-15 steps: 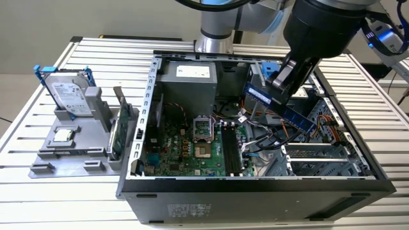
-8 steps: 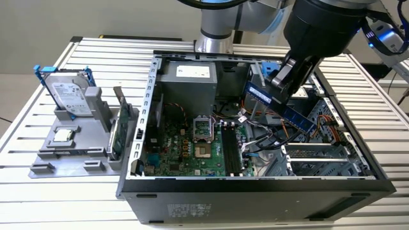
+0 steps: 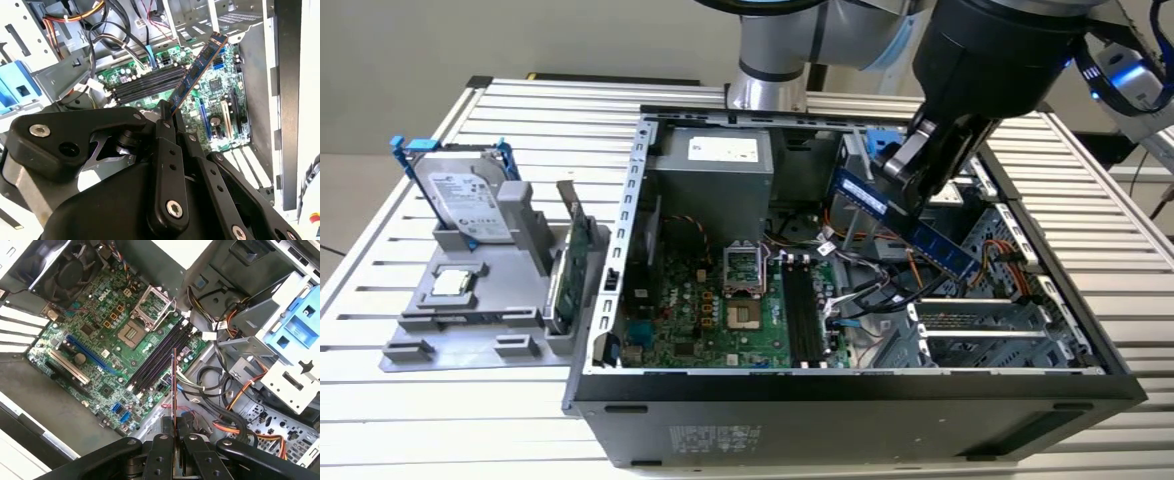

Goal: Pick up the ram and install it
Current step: 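Insert the ram into the slot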

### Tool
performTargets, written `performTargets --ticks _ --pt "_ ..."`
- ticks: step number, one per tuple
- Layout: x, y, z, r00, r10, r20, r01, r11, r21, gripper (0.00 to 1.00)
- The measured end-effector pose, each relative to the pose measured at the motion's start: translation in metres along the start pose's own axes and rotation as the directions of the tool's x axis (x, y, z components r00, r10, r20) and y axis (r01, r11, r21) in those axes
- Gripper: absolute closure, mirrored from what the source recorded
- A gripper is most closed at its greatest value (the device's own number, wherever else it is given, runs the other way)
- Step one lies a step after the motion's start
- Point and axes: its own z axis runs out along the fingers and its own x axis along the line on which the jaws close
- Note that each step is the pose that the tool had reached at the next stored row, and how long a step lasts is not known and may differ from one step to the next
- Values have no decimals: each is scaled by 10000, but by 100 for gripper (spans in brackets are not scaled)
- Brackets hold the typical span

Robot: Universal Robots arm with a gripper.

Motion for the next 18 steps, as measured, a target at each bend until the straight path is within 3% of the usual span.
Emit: performTargets --ticks 8,18 --pt "3 2 0 9991 422 11 -422 9991 6 100" --pt "3 2 0 9986 537 7 -537 9986 16 100"
